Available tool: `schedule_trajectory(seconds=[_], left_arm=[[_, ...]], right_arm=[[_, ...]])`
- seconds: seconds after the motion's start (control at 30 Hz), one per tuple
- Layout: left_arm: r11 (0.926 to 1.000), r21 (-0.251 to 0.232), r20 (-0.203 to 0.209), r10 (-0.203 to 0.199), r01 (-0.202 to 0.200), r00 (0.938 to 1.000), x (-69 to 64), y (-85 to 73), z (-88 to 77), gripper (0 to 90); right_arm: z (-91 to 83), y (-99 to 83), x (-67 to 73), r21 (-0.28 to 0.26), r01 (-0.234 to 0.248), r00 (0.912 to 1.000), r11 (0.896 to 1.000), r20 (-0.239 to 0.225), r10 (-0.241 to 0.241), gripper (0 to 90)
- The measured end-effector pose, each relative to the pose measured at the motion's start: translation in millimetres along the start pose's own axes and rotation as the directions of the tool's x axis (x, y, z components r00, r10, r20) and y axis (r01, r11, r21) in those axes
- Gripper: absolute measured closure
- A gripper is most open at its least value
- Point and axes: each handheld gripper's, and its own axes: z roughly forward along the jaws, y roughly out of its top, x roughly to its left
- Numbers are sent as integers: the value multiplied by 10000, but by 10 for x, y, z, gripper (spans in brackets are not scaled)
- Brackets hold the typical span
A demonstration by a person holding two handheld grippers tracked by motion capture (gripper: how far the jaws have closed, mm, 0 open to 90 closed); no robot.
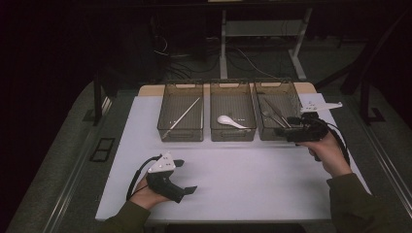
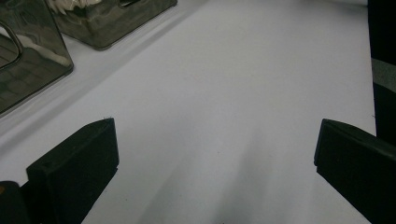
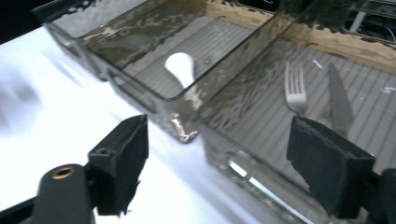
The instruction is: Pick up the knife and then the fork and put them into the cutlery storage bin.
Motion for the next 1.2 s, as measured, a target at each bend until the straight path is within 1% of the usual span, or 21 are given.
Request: schedule_trajectory(seconds=[0.07,0.1,0.23,0.3,0.4,0.53,0.63,0.67,0.7,0.77,0.87,0.9,1.0,1.07,1.13,1.2], left_arm=[[10000,4,-5,-1,1,10000,-2,0,0,0],[10000,-19,-8,-20,20,10000,-5,0,-2,0],[10000,-44,-19,28,-28,10000,-8,2,-13,0],[10000,-35,-21,42,-42,10000,-8,1,-16,0],[10000,-37,-29,18,-18,10000,-8,0,-16,0],[10000,-9,-18,39,-39,10000,-7,0,-18,0],[10000,-17,-19,46,-46,10000,-9,1,-20,0],[10000,-15,-18,56,-56,10000,-10,2,-21,0],[10000,-50,-10,10,-10,10000,-16,2,-22,0],[10000,-6,-15,67,-67,10000,-13,2,-30,0],[10000,-30,-21,58,-58,10000,-16,0,-31,0],[10000,-14,-29,24,-24,10000,-18,-1,-31,0],[10000,-11,-36,91,-91,10000,-15,3,-35,0],[10000,-20,-46,75,-75,10000,-15,2,-36,0],[10000,-69,-66,23,-23,10000,-21,-1,-38,0],[10000,-93,-76,34,-35,10000,-22,-4,-45,0]], right_arm=[[-33,-48,87,-63,199,9998,9998,-47,-200,196],[-46,-65,115,-76,223,9997,9997,-72,-223,196],[-96,-161,251,-285,284,9986,9992,-448,-297,190],[-109,-217,324,-411,405,9975,9983,-566,-428,186],[-119,-301,420,-545,618,9960,9966,-613,-651,174],[-135,-422,502,-869,579,9949,9945,-770,-646,173],[-156,-501,540,-1007,609,9950,9931,-723,-683,167],[-168,-541,549,-1101,605,9949,9921,-742,-689,142],[-175,-566,553,-1135,570,9950,9919,-756,-659,138],[-196,-643,557,-1188,478,9950,9918,-813,-577,138],[-219,-783,550,-1104,411,9943,9930,-936,-516,138],[-224,-824,547,-1083,373,9946,9934,-928,-475,138],[-243,-925,542,-961,300,9951,9949,-910,-388,138],[-254,-976,540,-988,282,9949,9947,-932,-375,138],[-262,-1004,537,-923,455,9947,9947,-873,-536,138],[-276,-1034,526,-966,350,9946,9947,-936,-441,138]])
